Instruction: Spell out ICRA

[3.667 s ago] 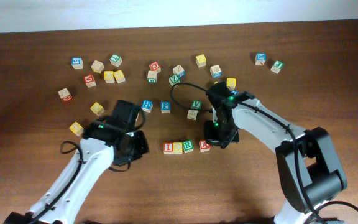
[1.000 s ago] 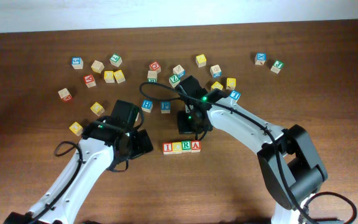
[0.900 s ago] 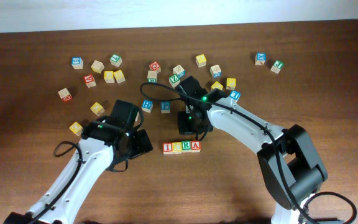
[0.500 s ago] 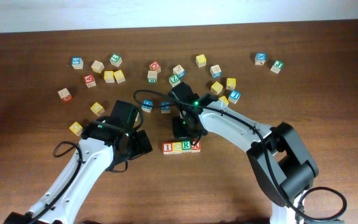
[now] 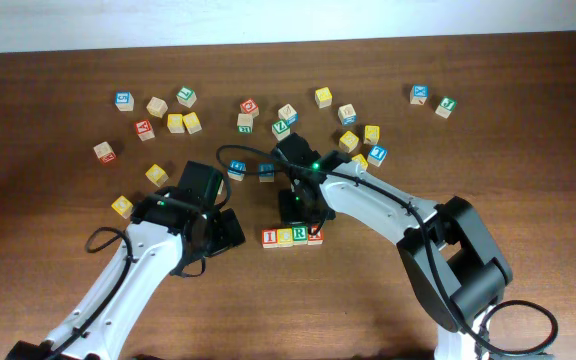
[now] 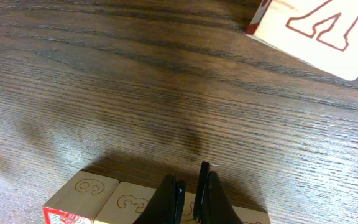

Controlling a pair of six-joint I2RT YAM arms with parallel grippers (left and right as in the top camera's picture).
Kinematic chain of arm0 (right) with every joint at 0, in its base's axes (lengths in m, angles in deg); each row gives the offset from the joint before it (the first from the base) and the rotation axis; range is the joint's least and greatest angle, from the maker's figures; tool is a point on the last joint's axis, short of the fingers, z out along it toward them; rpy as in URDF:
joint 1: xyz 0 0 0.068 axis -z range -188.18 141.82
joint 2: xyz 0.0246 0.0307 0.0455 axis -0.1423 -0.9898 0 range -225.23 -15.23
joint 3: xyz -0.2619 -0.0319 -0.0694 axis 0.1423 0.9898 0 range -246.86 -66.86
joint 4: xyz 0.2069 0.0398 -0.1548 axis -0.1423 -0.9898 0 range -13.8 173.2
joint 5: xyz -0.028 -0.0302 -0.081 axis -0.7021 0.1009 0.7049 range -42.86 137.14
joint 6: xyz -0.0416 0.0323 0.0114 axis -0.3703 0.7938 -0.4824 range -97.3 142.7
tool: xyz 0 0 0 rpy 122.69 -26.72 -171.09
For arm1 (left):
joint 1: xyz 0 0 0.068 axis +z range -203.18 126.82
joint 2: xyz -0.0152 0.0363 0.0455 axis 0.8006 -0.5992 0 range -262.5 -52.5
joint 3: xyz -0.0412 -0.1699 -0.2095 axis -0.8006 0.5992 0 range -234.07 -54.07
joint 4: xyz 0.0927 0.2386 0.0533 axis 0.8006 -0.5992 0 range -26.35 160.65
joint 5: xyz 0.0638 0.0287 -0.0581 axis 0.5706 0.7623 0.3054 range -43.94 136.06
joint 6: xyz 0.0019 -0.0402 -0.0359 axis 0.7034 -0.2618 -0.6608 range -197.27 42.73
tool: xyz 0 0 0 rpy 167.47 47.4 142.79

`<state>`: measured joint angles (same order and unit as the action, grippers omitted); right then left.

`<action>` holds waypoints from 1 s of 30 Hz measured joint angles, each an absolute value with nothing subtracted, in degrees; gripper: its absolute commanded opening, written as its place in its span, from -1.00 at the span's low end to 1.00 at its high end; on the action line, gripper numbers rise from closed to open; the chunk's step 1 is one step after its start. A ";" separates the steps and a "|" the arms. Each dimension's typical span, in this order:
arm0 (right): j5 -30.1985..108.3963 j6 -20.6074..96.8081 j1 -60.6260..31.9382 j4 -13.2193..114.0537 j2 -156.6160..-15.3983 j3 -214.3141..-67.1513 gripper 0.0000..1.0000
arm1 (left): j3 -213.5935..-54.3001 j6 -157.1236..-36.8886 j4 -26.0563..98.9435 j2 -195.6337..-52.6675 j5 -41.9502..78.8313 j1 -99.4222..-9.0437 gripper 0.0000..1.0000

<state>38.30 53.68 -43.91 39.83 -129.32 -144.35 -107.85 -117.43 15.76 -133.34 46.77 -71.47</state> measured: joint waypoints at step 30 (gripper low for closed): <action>37.19 53.77 -43.91 38.21 -129.32 -144.35 -0.92 | -107.85 -117.43 15.76 -133.34 46.77 -71.47 0.98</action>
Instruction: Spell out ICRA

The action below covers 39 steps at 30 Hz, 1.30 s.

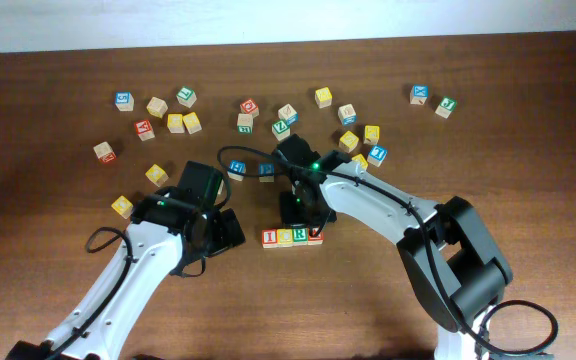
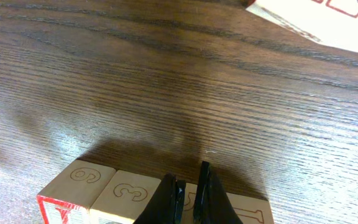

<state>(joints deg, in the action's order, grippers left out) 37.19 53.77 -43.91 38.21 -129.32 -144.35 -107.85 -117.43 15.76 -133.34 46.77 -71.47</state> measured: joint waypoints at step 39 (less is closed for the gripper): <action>42.02 49.49 -32.06 15.19 -129.47 -157.64 -0.91 | -107.85 -110.13 20.37 -133.32 46.85 -71.47 0.95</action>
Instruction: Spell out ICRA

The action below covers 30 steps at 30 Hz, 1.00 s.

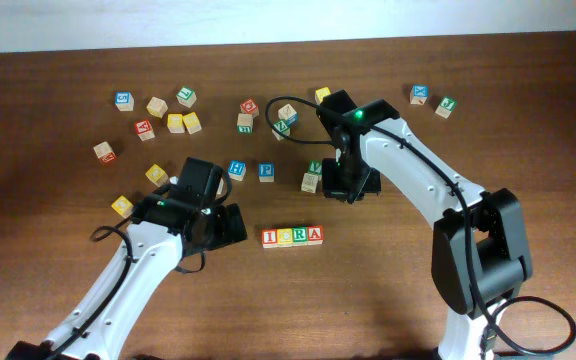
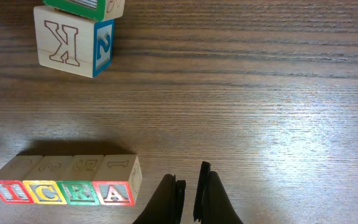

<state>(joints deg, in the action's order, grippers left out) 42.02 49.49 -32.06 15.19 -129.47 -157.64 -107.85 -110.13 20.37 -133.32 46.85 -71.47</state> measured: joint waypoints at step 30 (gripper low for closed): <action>32.40 41.97 -26.66 20.27 -129.62 -142.89 -0.91 | -108.72 -103.71 31.14 -151.74 37.81 -71.47 -1.00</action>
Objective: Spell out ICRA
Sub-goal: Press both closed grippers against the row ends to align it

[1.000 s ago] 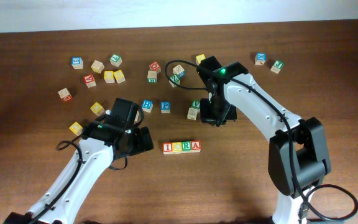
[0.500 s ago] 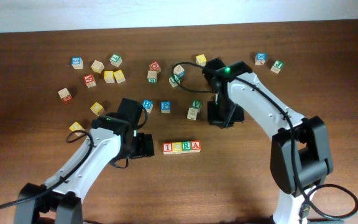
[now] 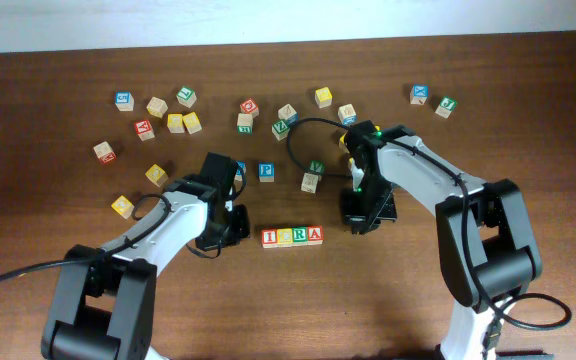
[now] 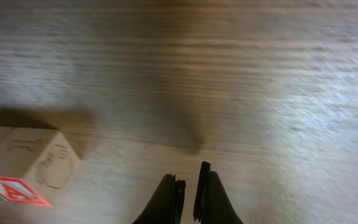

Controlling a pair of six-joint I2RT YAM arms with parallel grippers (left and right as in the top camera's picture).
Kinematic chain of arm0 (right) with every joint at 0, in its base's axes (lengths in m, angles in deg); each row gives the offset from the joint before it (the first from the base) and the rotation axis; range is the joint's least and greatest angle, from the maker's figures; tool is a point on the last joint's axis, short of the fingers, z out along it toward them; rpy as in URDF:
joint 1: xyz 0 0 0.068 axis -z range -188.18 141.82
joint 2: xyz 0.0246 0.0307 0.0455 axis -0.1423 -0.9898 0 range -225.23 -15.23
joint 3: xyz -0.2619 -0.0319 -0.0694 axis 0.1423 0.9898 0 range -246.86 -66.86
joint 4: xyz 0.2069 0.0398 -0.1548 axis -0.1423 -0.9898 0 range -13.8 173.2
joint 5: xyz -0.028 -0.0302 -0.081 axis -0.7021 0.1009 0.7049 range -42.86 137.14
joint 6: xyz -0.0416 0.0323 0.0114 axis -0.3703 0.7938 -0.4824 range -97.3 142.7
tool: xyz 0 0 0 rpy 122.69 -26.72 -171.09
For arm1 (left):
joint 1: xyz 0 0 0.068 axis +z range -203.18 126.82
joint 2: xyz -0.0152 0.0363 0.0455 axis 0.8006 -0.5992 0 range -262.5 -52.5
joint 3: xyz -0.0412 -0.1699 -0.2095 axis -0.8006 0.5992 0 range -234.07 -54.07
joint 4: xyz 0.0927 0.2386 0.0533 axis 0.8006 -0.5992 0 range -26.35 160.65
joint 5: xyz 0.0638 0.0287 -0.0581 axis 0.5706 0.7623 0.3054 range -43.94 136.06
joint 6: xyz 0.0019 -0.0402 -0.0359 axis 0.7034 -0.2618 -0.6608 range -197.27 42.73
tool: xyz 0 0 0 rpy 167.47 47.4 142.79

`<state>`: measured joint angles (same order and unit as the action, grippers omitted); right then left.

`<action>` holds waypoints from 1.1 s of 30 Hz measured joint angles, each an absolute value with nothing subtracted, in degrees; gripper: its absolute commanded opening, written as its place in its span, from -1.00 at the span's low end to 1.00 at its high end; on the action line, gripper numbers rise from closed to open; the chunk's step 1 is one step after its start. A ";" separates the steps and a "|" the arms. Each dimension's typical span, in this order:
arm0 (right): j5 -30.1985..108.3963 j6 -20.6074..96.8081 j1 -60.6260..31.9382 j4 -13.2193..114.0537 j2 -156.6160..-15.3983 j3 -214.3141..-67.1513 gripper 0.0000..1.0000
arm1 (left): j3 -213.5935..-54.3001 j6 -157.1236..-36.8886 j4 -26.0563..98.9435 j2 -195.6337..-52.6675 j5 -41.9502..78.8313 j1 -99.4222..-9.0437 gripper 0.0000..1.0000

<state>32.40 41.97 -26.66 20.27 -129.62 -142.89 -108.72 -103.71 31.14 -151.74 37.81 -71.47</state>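
Observation:
Four wooden blocks stand in a row (image 3: 292, 236) at the table's middle front, their coloured faces reading I, C, R, A. My right gripper (image 3: 361, 216) is low over the table just right of the row, shut with nothing between its fingers. In the blurred right wrist view the right gripper (image 4: 188, 186) points at bare wood. The red A block (image 4: 18, 179) at the row's end lies to the lower left, apart from the fingers. My left gripper (image 3: 230, 223) sits just left of the I block; its jaws are not readable from above.
Several loose letter blocks are scattered across the back of the table. The nearest are a pale block (image 3: 311, 182), a green one (image 3: 315, 167) and a blue one (image 3: 266, 171) behind the row. A yellow block (image 3: 122, 206) lies at the left.
My right gripper has moved from beside the loose blocks behind the row to the table just right of the A block. The left arm has swung in, its gripper nearer the row's left end.
At the two oldest moments my right gripper was shut and low, right against the back of the row. A second ago it was away behind the row, with I, C, R, A lined up in view. Now it sits right of the row.

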 measured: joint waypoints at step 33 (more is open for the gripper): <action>26.78 45.25 -34.14 25.88 -129.62 -142.80 -0.91 | -108.72 -104.51 33.66 -152.40 27.42 -74.11 -1.00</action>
<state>26.78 45.25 -34.14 25.88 -129.62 -142.80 -108.72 -104.51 33.66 -152.40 27.42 -74.11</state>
